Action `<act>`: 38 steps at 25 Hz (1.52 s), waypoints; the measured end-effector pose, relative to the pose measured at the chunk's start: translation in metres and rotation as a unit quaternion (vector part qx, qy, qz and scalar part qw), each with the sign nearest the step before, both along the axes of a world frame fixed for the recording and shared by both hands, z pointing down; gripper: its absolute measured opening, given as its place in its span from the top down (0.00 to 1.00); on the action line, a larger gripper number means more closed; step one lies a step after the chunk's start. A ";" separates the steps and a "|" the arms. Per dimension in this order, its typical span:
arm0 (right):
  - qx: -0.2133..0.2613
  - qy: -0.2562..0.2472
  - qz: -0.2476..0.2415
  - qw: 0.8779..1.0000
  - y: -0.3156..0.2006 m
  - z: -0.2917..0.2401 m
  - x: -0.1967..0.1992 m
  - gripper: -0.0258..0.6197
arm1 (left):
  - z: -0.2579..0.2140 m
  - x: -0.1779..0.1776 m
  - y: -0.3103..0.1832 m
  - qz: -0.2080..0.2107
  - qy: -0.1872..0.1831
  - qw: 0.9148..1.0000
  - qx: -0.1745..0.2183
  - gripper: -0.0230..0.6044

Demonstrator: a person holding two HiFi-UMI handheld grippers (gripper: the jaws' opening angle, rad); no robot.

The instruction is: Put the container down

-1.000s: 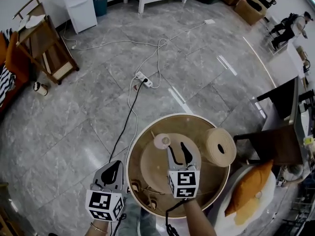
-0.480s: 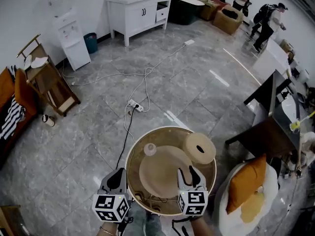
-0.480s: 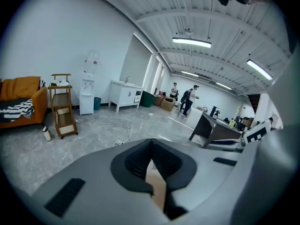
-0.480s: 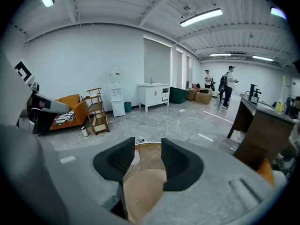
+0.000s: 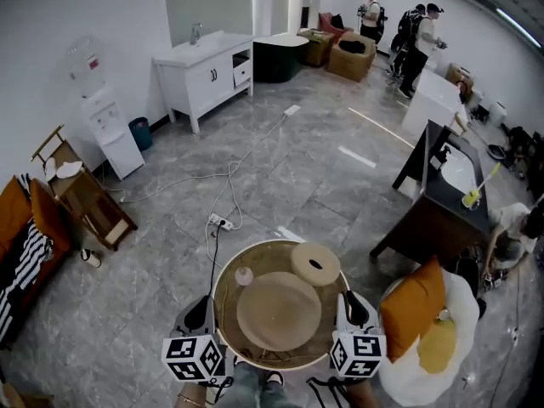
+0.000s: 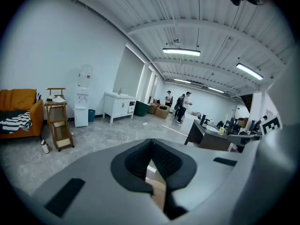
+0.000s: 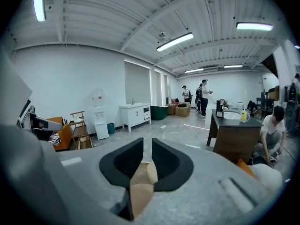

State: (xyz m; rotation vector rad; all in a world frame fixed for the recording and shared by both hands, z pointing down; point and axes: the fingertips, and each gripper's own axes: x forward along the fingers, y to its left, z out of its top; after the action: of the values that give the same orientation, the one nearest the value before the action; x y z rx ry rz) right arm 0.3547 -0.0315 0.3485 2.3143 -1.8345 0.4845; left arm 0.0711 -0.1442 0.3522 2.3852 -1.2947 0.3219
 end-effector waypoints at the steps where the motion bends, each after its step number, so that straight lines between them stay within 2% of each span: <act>1: 0.005 0.001 0.007 1.000 0.012 -0.007 0.006 0.87 | -0.006 0.002 0.006 0.002 0.000 1.000 0.004 0.97; 5: 0.018 0.006 0.040 0.999 0.047 -0.031 0.032 0.87 | -0.031 0.009 0.020 0.019 -0.004 0.999 0.026 0.97; 8: 0.025 0.018 0.055 0.998 0.061 -0.047 0.045 0.92 | -0.048 0.010 0.020 0.021 0.000 0.999 0.042 0.97; 11: 0.027 0.030 0.062 0.997 0.072 -0.057 0.047 0.95 | -0.058 0.012 0.018 0.023 0.005 0.998 0.053 0.97; 18: 0.030 0.032 0.078 0.996 0.082 -0.061 0.050 0.95 | -0.071 0.021 0.013 0.035 0.008 0.997 0.073 0.97; 38: 0.023 0.035 0.100 0.994 0.071 -0.062 0.043 0.95 | -0.071 0.017 -0.002 0.048 0.004 0.996 0.073 0.97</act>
State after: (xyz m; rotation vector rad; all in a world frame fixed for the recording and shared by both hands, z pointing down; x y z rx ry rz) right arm 0.3979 0.0394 0.2862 2.5266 -1.6069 0.3842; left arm 0.0883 -0.1461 0.2809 2.5741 -1.2396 0.2523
